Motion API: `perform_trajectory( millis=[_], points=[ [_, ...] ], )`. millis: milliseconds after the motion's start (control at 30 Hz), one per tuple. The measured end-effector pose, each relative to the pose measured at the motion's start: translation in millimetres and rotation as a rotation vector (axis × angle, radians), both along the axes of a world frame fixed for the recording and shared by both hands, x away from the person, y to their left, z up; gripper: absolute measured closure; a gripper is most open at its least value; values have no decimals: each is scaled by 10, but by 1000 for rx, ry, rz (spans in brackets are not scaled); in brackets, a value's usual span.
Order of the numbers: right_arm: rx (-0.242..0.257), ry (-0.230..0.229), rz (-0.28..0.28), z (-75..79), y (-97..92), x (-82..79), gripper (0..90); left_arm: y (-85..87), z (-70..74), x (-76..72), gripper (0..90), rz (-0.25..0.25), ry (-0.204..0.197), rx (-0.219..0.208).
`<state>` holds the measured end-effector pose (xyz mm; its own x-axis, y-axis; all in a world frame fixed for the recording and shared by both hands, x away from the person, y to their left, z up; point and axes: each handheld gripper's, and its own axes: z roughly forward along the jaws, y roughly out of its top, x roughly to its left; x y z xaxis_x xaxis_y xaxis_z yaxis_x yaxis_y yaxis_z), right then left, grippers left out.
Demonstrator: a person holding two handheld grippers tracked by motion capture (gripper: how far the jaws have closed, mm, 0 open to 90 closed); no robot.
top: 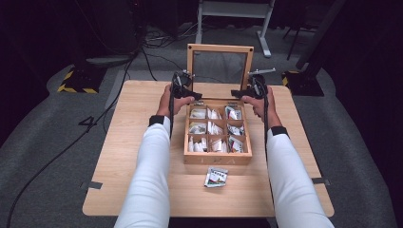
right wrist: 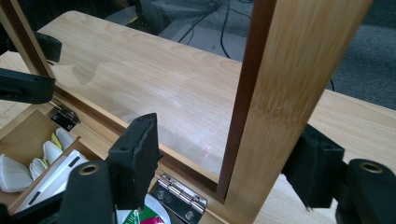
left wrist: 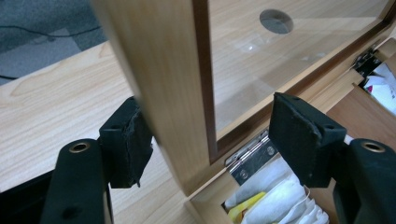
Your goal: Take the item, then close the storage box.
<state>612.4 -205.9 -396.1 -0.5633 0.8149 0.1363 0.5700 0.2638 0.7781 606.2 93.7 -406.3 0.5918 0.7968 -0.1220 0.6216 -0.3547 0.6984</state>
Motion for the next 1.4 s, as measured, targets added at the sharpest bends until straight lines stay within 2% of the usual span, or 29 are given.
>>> perform_trajectory(
  millis=[167, 267, 300, 333, 367, 433, 467, 767, 800, 967, 1133, 1267, 1333, 1400],
  points=[
    [-2, -8, 0, -3, -4, -15, 333, -16, 6, -2, 342, -3, -2, 11],
    [4, -8, -6, -2, -2, -30, 333, -24, 25, -3, 360, 15, 4, 4],
    [1, -10, -8, 2, 4, -32, 332, -51, 32, -8, 345, 25, -4, 12],
    [-9, -8, -8, 13, 11, -39, 331, -43, 42, -9, 337, 13, -11, 25],
    [-6, -5, -7, 15, 9, -41, 332, -43, 42, -9, 355, 13, -11, 25],
    [7, -8, 1, 14, -11, -40, 354, 24, 63, -16, 408, 15, -14, -24],
    [10, -7, 1, 16, -25, -42, 366, 28, 64, -22, 410, 15, -17, -30],
    [19, -21, 11, 32, -49, -88, 398, 43, 108, -80, 445, 8, -38, -24],
    [28, -23, 13, 34, -63, -108, 404, 45, 125, -106, 449, 3, -49, -13],
    [45, -30, 24, 52, -81, -153, 413, 56, 174, -181, 456, -3, -74, -14],
    [50, -30, 31, 74, -101, -204, 413, 97, 246, -267, 466, -6, -99, -44],
    [48, -35, 29, 93, -106, -244, 415, 102, 296, -333, 468, 5, -119, -47],
    [59, -42, 31, 117, -131, -285, 425, 120, 306, -374, 467, 10, -126, -75],
    [67, -48, 34, 133, -146, -310, 431, 128, 316, -403, 467, 13, -134, -79]
  ],
)
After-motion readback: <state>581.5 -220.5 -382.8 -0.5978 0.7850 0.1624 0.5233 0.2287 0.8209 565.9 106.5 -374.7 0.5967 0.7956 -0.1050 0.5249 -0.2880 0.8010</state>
